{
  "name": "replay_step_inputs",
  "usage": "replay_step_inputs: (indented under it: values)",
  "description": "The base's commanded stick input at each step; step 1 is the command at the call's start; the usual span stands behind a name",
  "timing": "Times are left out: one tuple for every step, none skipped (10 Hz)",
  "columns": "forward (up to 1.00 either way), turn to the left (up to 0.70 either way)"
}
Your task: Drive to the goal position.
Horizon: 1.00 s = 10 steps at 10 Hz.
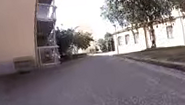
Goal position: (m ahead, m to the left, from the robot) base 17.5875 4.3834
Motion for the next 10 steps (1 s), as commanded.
replay_step_inputs:
  values:
    - [0.85, 0.0]
    - [0.85, 0.0]
    - [0.85, 0.0]
    - [0.85, 0.0]
    - [0.85, 0.0]
    - [0.85, 0.0]
    - [0.85, 0.0]
    - [0.85, 0.0]
    - [0.85, 0.0]
    - [0.85, 0.0]
